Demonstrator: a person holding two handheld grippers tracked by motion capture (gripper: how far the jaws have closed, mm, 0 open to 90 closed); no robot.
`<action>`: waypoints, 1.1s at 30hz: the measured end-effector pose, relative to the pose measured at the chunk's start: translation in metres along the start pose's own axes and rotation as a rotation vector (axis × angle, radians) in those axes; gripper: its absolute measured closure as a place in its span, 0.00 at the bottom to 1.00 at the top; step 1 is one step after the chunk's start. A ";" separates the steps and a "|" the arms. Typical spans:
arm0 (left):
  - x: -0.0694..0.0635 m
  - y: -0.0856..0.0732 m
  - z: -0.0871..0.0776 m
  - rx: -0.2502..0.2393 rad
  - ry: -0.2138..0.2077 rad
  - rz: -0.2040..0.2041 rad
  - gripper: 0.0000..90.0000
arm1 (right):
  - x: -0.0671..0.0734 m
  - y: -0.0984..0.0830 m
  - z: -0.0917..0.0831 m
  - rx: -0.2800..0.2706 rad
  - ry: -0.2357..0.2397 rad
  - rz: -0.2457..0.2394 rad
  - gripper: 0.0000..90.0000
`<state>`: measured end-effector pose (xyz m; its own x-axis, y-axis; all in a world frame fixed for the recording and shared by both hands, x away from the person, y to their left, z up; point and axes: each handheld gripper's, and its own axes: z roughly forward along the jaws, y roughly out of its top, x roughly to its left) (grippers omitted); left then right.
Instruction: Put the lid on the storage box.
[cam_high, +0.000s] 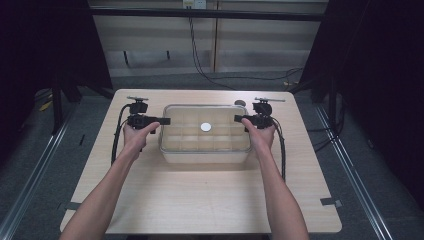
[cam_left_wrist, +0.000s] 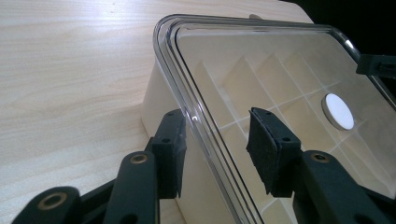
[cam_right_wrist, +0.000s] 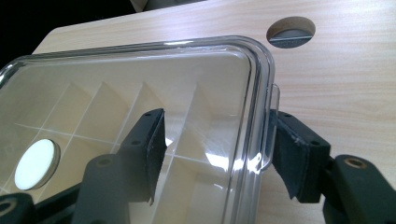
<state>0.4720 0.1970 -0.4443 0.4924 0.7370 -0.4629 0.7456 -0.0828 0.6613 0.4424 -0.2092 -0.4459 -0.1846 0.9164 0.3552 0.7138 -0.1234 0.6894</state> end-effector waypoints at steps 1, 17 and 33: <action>0.000 0.000 0.000 0.010 0.001 0.008 0.63 | -0.001 -0.001 0.001 0.004 0.002 0.010 0.43; -0.006 -0.009 -0.007 0.021 0.045 0.067 0.46 | -0.008 -0.007 -0.012 0.018 0.020 -0.016 0.40; -0.012 -0.029 -0.042 -0.020 -0.018 0.163 0.51 | 0.008 -0.013 -0.051 -0.036 0.108 -0.113 0.41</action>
<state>0.4259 0.2189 -0.4333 0.6140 0.7030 -0.3589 0.6461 -0.1865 0.7401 0.3976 -0.2194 -0.4199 -0.3354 0.8791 0.3387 0.6604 -0.0371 0.7500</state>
